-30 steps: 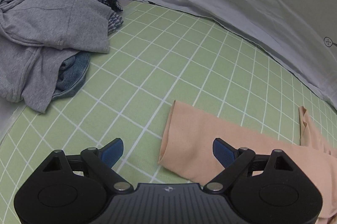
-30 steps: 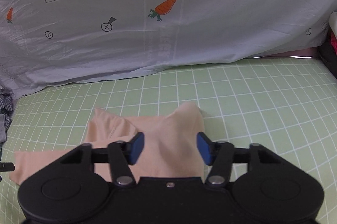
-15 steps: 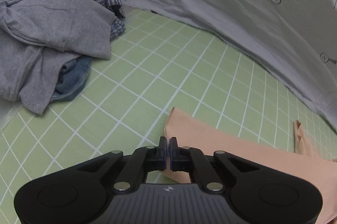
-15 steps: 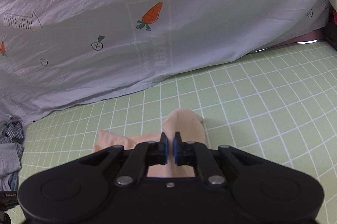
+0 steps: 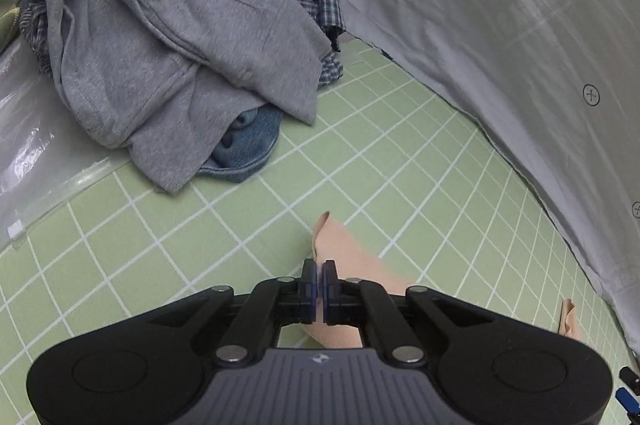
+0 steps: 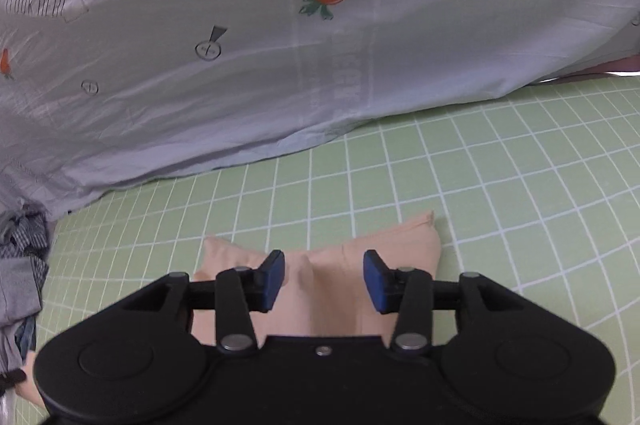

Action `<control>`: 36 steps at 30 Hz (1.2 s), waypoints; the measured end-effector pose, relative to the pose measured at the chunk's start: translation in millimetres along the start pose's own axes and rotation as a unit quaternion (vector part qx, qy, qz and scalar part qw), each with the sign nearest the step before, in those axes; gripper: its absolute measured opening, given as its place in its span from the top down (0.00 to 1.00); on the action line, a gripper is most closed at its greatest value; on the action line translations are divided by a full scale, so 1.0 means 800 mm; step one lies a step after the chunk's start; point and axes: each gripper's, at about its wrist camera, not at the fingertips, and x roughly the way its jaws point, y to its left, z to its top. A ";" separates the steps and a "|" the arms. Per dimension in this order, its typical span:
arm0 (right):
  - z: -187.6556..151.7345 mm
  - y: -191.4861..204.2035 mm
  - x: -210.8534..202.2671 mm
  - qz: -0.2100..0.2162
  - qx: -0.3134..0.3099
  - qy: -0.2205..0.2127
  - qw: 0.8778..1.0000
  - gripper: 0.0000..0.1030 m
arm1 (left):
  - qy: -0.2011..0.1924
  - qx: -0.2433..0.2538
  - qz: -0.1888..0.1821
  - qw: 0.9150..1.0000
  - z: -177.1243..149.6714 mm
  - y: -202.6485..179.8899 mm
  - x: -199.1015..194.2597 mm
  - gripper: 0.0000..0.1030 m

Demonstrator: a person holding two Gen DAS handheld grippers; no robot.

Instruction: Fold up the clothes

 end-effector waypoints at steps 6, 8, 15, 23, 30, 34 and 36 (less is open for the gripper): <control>-0.016 -0.028 0.009 -0.054 -0.007 0.031 0.998 0.50 | 0.009 0.004 0.006 1.000 -0.004 0.000 0.011 0.97; -0.022 -0.034 0.020 -0.064 -0.013 0.051 0.997 0.56 | 0.013 0.000 0.008 1.000 -0.004 0.001 0.016 0.97; -0.040 -0.021 0.044 -0.098 -0.084 0.056 0.990 0.64 | 0.022 0.000 0.013 1.000 -0.006 0.002 0.022 0.97; -0.058 -0.034 -0.002 -0.122 -0.063 0.040 0.990 0.52 | 0.021 0.045 -0.051 0.997 -0.013 -0.049 0.004 0.97; -0.109 -0.062 -0.083 -0.136 -0.018 0.032 0.990 0.52 | 0.057 0.173 -0.186 0.966 -0.057 -0.159 -0.043 0.97; -0.139 -0.080 -0.127 -0.142 -0.010 0.028 0.989 0.52 | 0.103 0.233 -0.256 0.932 -0.122 -0.210 -0.075 0.97; -0.151 -0.087 -0.143 -0.143 -0.007 0.028 0.989 0.52 | 0.125 0.266 -0.271 0.916 -0.163 -0.225 -0.086 0.93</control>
